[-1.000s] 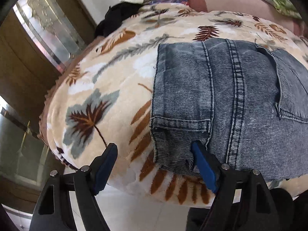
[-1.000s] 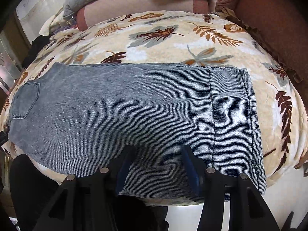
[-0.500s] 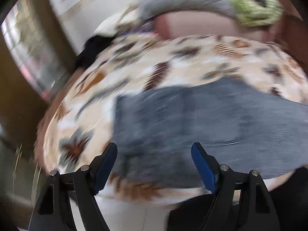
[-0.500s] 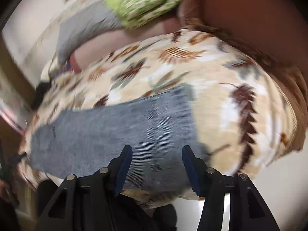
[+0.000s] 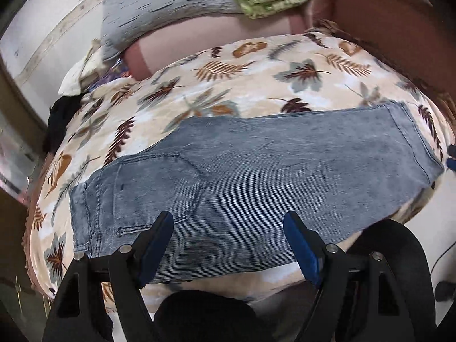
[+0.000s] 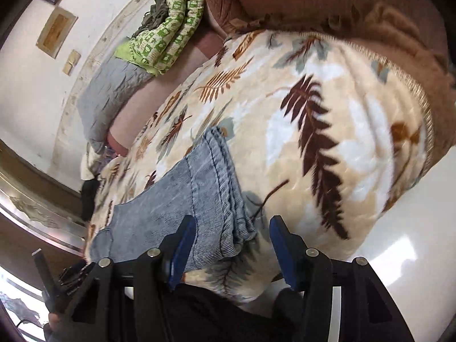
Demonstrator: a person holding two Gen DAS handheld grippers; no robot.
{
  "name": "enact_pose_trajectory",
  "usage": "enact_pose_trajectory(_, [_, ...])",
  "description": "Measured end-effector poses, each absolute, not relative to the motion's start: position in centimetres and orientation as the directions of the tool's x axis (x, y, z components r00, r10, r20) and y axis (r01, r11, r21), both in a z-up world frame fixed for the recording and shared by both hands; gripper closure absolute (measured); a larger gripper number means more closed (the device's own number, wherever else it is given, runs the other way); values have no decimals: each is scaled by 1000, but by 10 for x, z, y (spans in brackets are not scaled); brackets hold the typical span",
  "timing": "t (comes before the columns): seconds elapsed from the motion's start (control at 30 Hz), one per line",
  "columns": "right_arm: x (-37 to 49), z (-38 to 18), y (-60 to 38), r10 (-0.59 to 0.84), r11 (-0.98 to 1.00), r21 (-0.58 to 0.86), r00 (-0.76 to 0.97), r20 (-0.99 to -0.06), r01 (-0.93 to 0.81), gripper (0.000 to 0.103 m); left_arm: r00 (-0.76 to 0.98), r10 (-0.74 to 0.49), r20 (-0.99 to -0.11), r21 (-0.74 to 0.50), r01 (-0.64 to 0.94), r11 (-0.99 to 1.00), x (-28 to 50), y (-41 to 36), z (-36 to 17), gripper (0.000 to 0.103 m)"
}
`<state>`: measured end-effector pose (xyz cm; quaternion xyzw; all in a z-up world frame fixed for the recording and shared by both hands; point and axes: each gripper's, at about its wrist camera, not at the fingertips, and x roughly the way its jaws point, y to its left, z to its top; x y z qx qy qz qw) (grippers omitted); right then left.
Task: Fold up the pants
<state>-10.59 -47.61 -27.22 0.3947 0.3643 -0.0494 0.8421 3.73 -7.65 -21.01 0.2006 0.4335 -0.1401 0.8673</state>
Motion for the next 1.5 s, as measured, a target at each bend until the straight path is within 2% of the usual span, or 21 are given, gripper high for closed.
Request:
enact_pose_trajectory(0.37, [-99, -299, -462, 271, 668, 677, 745, -609, 310, 45, 520, -101, -848, 193, 481, 855, 53, -137, -230, 23])
enact_pose_trajectory(0.8, [-65, -278, -472, 187, 773, 573, 766, -615, 272, 45, 485, -63, -872, 221, 507, 833, 67, -170, -253, 23])
enact_pose_trajectory(1.0, [-35, -297, -490, 321, 757, 610, 681, -658, 233, 45, 477, -53, -878, 225, 507, 832, 72, -177, -258, 23])
enact_pose_trajectory(1.1, [-29, -298, -495, 397, 737, 650, 659, -639, 186, 39, 474, -55, -879, 224, 511, 830, 73, -182, -259, 23])
enact_pose_trajectory(1.27, [-18, -301, -490, 459, 734, 668, 635, -621, 124, 40, 461, -71, -885, 205, 522, 828, 75, -193, -262, 23])
enact_pose_trajectory(1.37, [-10, -303, -484, 447, 749, 648, 617, -648, 138, 57, 459, -69, -886, 219, 545, 810, 74, -203, -266, 23])
enact_pose_trajectory(1.43, [-8, -303, -485, 433, 753, 639, 613, -660, 156, 85, 457, -37, -889, 248, 546, 800, 76, -207, -273, 23])
enact_pose_trajectory(1.5, [-11, -301, -489, 441, 727, 666, 628, -641, 168, 90, 441, -41, -897, 227, 538, 811, 80, -204, -276, 23])
